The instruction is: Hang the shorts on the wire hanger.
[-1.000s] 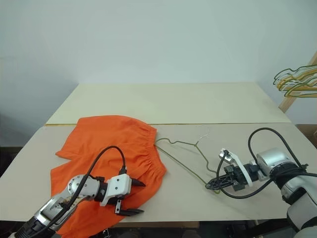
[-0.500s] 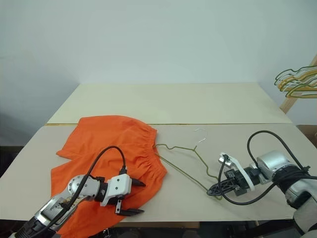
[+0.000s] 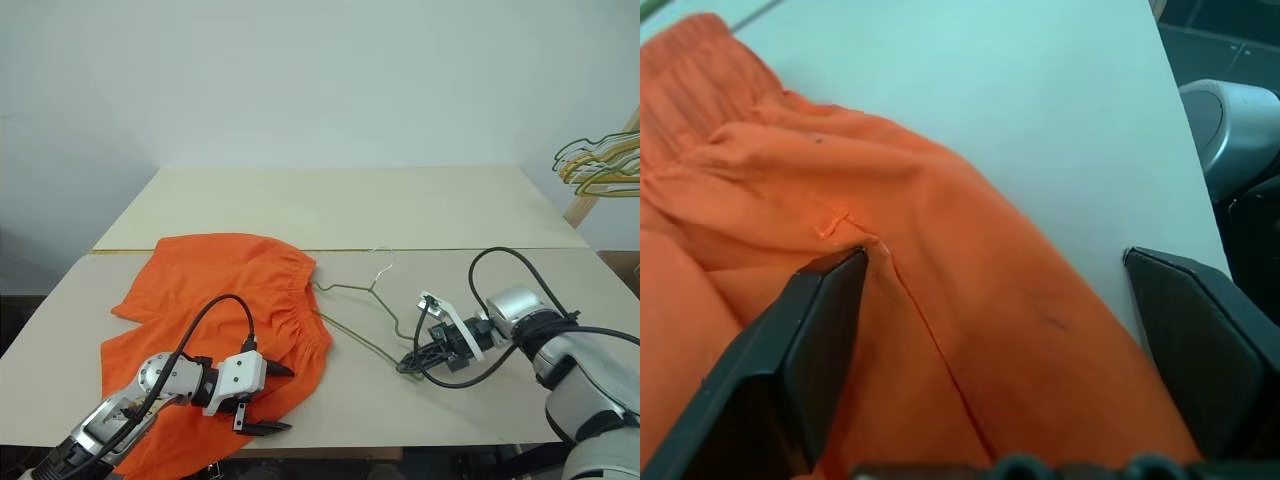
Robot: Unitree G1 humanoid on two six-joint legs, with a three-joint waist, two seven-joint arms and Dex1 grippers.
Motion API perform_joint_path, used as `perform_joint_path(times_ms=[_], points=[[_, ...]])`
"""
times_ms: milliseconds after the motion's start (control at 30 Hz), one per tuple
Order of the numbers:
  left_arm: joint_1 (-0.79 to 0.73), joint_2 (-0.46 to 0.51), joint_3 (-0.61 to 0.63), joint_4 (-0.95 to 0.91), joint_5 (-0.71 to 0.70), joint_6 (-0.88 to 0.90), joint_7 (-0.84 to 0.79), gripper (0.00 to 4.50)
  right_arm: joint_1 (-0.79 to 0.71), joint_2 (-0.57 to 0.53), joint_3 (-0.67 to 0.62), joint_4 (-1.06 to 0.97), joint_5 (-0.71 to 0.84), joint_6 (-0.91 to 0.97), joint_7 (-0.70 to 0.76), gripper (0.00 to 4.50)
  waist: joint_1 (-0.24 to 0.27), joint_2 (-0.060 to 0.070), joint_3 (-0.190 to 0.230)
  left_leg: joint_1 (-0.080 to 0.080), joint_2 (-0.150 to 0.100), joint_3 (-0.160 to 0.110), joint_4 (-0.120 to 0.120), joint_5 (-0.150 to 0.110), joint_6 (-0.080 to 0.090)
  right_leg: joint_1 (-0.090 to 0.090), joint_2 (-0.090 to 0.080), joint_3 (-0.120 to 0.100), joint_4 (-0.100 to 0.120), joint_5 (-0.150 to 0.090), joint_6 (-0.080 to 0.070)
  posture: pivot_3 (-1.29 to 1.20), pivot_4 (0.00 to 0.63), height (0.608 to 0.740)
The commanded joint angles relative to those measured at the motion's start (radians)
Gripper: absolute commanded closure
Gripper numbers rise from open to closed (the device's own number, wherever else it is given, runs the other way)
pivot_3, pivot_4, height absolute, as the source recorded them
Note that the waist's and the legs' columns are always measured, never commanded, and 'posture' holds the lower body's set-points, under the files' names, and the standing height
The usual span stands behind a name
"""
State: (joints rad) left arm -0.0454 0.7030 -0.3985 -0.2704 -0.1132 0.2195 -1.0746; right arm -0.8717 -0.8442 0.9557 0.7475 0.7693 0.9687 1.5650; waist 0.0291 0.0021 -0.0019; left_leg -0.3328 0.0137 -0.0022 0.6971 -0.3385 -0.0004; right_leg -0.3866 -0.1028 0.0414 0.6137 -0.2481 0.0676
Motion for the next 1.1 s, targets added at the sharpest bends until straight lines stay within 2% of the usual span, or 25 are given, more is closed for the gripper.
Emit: perform_joint_path(times_ms=[33,133,233,400,600,767,1100], points=[[-0.002,0.004,-0.020,0.006,0.030,-0.003,-0.002,0.03,-0.048,0.027,0.008,0.031,0.012,-0.022,0.049,4.50,0.000,0.000,0.000,0.000,0.000,0.000,0.000,0.000,0.000,0.000,0.000,0.000,0.000,0.000,0.000,0.08,0.000,0.740],[0.000,0.002,-0.022,0.006,0.034,-0.005,0.002,0.03,-0.067,0.070,0.002,0.072,0.002,-0.018,0.049,4.50,0.000,0.000,0.000,0.000,0.000,0.000,0.000,0.000,0.000,0.000,0.000,0.000,0.001,0.000,0.000,0.09,0.000,0.740],[-0.001,-0.002,-0.025,0.006,0.036,-0.007,0.003,0.03,-0.096,0.163,-0.047,0.200,-0.063,-0.022,0.049,4.50,-0.004,0.001,-0.001,0.001,0.000,0.000,0.000,0.000,0.000,0.000,0.000,0.000,0.002,0.000,0.000,0.09,0.000,0.740],[-0.005,-0.008,-0.029,0.006,0.043,-0.008,0.003,0.03,-0.123,0.251,-0.138,0.328,-0.147,-0.031,0.049,4.50,-0.005,0.001,-0.001,0.001,0.000,0.000,0.000,0.001,-0.001,0.001,0.000,0.000,0.003,0.000,0.000,0.09,0.000,0.740],[-0.006,-0.009,-0.031,0.008,0.044,-0.009,0.002,0.03,-0.137,0.314,-0.255,0.389,-0.232,-0.016,0.049,4.50,-0.008,0.000,-0.002,0.002,0.000,0.000,0.000,0.001,-0.001,0.001,0.000,0.000,0.004,0.000,0.000,0.09,0.000,0.740],[-0.007,-0.014,-0.036,0.013,0.048,-0.012,0.000,0.03,-0.126,0.334,-0.265,0.336,-0.247,0.016,0.049,4.50,-0.017,0.001,-0.002,0.003,0.000,0.000,0.000,0.001,-0.001,0.000,0.000,0.000,0.012,0.000,0.000,0.08,0.000,0.740],[-0.018,-0.016,-0.037,0.024,0.053,-0.016,-0.008,0.03,-0.200,0.445,-0.435,0.484,-0.406,-0.015,0.048,4.50,-0.021,0.001,-0.002,0.003,0.000,0.000,0.000,0.001,-0.002,0.000,0.001,0.001,0.012,0.000,0.000,0.08,0.000,0.740]])
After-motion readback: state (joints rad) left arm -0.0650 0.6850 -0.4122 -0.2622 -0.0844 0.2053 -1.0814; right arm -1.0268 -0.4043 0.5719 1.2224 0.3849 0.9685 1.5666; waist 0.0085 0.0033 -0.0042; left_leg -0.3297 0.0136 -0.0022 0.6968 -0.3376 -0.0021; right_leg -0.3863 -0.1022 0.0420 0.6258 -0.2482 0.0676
